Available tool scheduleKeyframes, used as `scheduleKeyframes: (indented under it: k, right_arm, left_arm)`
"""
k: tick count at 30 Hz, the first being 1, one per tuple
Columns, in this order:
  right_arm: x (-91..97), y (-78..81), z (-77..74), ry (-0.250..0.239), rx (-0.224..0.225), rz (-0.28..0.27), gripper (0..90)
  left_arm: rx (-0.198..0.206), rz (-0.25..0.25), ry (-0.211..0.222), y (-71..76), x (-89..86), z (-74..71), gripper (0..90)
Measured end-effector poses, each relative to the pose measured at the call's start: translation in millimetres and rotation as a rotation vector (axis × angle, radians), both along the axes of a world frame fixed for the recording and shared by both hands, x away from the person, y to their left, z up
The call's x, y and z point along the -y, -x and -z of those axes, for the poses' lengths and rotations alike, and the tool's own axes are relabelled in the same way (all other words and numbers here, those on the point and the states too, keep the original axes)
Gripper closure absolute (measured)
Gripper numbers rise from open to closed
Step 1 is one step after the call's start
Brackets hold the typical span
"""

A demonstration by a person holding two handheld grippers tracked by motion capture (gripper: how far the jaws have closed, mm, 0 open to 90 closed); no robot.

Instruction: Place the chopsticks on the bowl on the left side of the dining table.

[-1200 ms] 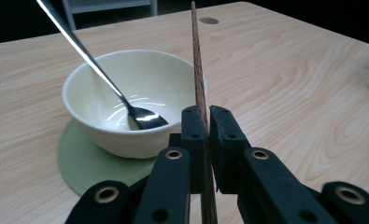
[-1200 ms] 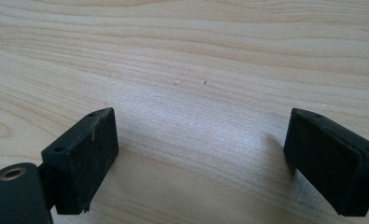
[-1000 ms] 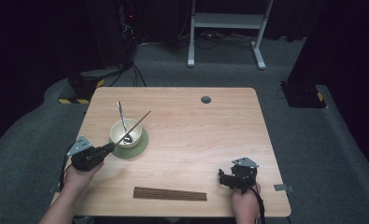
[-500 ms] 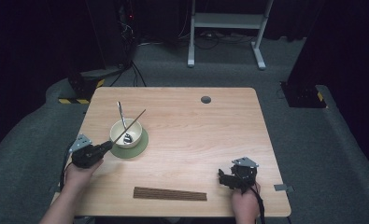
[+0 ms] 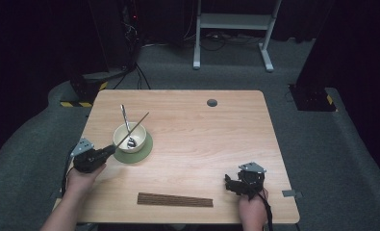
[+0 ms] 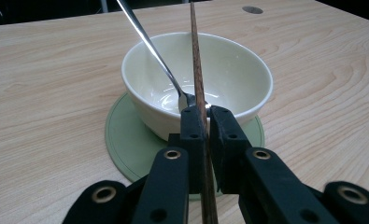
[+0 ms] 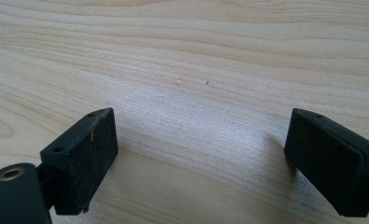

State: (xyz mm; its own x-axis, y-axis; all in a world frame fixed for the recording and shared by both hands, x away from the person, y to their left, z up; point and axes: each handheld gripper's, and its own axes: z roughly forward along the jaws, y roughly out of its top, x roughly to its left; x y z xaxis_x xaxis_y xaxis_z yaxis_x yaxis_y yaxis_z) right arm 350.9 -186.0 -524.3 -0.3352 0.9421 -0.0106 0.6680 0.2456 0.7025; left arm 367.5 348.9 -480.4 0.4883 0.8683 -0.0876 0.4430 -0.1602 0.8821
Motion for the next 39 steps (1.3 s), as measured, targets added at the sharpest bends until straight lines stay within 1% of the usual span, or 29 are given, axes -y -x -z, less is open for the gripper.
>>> scheduleKeyframes:
  k: [5, 8, 10, 12, 14, 19, 21, 24, 26, 32, 35, 36, 38, 39]
  right_arm:
    - [0.0, 0.1, 0.0, 0.000, 0.000, -0.001, 9.4]
    - [-0.1, 0.3, 0.0, -0.001, -0.001, 0.000, 9.4]
    - [0.0, 0.2, 0.0, -0.001, -0.001, -0.001, 9.4]
    - [0.0, 0.2, 0.0, 0.000, 0.000, -0.002, 9.4]
    - [0.0, 0.2, 0.0, 0.000, 0.000, -0.002, 9.4]
    - [0.0, 0.2, -0.1, -0.001, -0.001, -0.001, 9.4]
    - [0.0, 0.1, -0.1, 0.000, -0.001, -0.002, 9.3]
    - [0.0, -0.2, -0.1, -0.001, -0.001, -0.002, 9.2]
    - [0.1, -0.6, -0.1, 0.001, 0.000, -0.005, 9.2]
    - [0.0, -0.7, 0.0, 0.002, 0.001, -0.006, 9.1]
    - [0.0, -0.7, 0.0, 0.002, 0.001, -0.006, 9.1]
    - [0.1, -0.7, 0.0, 0.002, 0.001, -0.006, 9.2]
    - [0.0, -0.6, -0.1, 0.002, 0.001, -0.005, 9.2]
    - [0.1, -0.6, 0.0, 0.002, 0.001, -0.005, 9.2]
  left_arm:
    - [0.002, -0.003, 0.006, 0.8, 0.2, -0.8, 75.0]
    - [0.014, -0.004, 0.009, 2.4, 1.0, -3.2, 68.9]
    - [0.011, -0.003, 0.006, 3.0, 1.6, -5.4, 63.9]
    - [0.021, -0.003, 0.017, 6.6, 2.8, -9.3, 60.7]
    - [0.039, -0.001, -0.006, 11.1, 5.9, -14.0, 57.5]
    - [0.046, 0.007, -0.007, 23.4, 13.1, -20.1, 52.8]
    - [0.039, 0.016, -0.019, 27.2, 16.8, -20.2, 51.8]
    - [0.011, 0.032, -0.016, 33.7, 23.4, -18.6, 51.5]
    - [-0.002, 0.045, -0.023, 38.3, 29.0, -17.8, 51.0]
    - [-0.015, 0.102, -0.071, 53.4, 50.2, -16.1, 50.2]
    - [-0.026, 0.111, -0.081, 55.7, 58.5, -13.3, 50.1]
    - [-0.026, 0.111, -0.081, 55.7, 58.5, -13.3, 50.1]
    - [-0.058, 0.133, -0.066, 55.0, 65.5, -7.7, 50.1]
    - [-0.061, 0.143, -0.067, 54.6, 68.0, -5.9, 50.1]
